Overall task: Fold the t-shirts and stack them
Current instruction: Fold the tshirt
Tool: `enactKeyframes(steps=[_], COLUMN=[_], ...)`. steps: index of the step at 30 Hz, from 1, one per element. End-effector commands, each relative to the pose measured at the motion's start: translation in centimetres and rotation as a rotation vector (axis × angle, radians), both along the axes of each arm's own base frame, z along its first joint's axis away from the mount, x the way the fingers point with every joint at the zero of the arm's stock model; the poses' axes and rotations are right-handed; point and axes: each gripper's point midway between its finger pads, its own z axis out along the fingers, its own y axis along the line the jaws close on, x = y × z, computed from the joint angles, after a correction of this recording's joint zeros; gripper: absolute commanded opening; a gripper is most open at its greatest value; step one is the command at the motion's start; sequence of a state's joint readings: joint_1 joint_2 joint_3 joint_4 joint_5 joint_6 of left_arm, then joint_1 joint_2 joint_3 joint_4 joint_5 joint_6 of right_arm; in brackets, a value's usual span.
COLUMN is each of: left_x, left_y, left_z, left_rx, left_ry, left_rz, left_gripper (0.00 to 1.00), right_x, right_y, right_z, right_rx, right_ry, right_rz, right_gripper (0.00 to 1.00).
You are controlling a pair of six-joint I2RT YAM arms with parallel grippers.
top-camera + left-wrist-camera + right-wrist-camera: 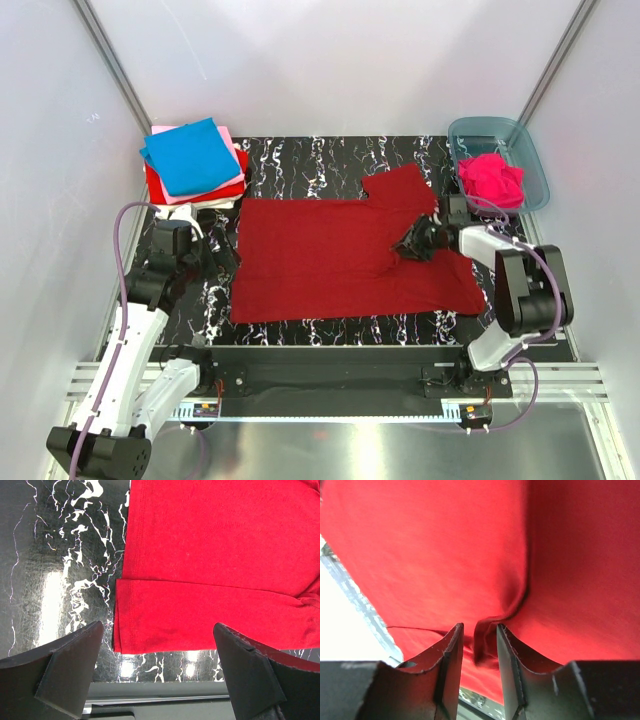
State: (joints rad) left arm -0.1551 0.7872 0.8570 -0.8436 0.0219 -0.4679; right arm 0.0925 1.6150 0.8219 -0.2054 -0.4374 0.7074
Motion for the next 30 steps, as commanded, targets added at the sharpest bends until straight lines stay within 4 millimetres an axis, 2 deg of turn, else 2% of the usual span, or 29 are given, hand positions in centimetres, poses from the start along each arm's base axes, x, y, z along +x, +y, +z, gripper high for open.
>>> enactKeyframes(steps=[1, 2, 4, 5, 6, 7, 8, 9, 10, 11, 15, 16, 17, 20, 21, 22, 23, 24, 28, 30], left_x=[0.7, 0.7, 0.7, 0.7, 0.7, 0.7, 0.7, 0.7, 0.7, 0.7, 0.7, 0.7, 0.7, 0.6, 0.7, 0.7, 0.7, 0.6, 0.6, 0.6], left_y=[0.4, 0.4, 0.4, 0.4, 0.4, 0.4, 0.4, 0.4, 0.4, 0.4, 0.4, 0.3, 0.3, 0.2, 0.2, 0.2, 0.2, 0.1, 0.1, 0.0], left_z=[0.6, 0.6, 0.6, 0.6, 0.6, 0.6, 0.6, 0.7, 0.6, 0.7, 0.7, 0.7, 0.7, 0.8, 0.9, 0.9, 0.9, 0.9, 1.0, 1.0], left_rx=[0.009, 0.007, 0.008, 0.008, 0.009, 0.009, 0.008, 0.006, 0.008, 0.007, 0.005, 0.005, 0.003, 0.002, -0.001, -0.002, -0.002, -0.003, -0.009, -0.011], left_ry=[-0.05, -0.048, -0.047, -0.047, -0.047, -0.047, -0.045, -0.051, -0.049, -0.053, -0.057, -0.056, -0.059, -0.063, -0.067, -0.069, -0.069, -0.069, -0.075, -0.077], left_rz=[0.018, 0.019, 0.018, 0.018, 0.019, 0.019, 0.018, 0.019, 0.02, 0.018, 0.017, 0.016, 0.015, 0.009, 0.009, 0.009, 0.006, 0.005, 0.005, 0.0], left_gripper=[0.99, 0.99, 0.99, 0.99, 0.99, 0.99, 0.99, 0.99, 0.99, 0.99, 0.99, 0.99, 0.99, 0.99, 0.99, 0.99, 0.99, 0.99, 0.99, 0.99], right_x=[4.0, 5.9, 7.5, 9.3, 10.1, 10.9, 12.6, 13.7, 14.7, 16.3, 20.9, 21.7, 23.0, 25.5, 26.1, 26.6, 27.5, 28.0, 30.0, 30.2], right_y=[2.8, 3.4, 4.2, 4.4, 4.5, 4.4, 4.4, 3.7, 3.3, 2.9, -0.6, -1.4, -2.4, -4.6, -5.7, -6.4, -6.8, -7.7, -8.9, -9.6], right_z=[3.3, 4.3, 5.3, 6.2, 6.7, 6.4, 8.4, 8.6, 7.6, 9.4, 8.7, 6.5, 7.6, 6.6, 6.2, 4.4, 5.9, 5.8, 5.6, 5.2], right_rx=[0.064, 0.08, 0.092, 0.085, 0.074, 0.048, 0.028, -0.023, -0.068, -0.1, -0.26, -0.289, -0.312, -0.416, -0.471, -0.512, -0.533, -0.57, -0.637, -0.678], right_ry=[-0.111, -0.142, -0.163, -0.166, -0.176, -0.181, -0.218, -0.23, -0.221, -0.251, -0.228, -0.185, -0.2, -0.185, -0.183, -0.155, -0.191, -0.194, -0.25, -0.25], right_rz=[0.049, 0.062, 0.111, 0.126, 0.142, 0.167, 0.172, 0.157, 0.166, 0.158, 0.078, 0.071, 0.039, -0.022, -0.05, -0.058, -0.08, -0.101, -0.123, -0.137], right_gripper=[0.41, 0.42, 0.46, 0.51, 0.54, 0.57, 0.63, 0.67, 0.7, 0.72, 0.79, 0.79, 0.8, 0.81, 0.81, 0.81, 0.82, 0.82, 0.83, 0.83])
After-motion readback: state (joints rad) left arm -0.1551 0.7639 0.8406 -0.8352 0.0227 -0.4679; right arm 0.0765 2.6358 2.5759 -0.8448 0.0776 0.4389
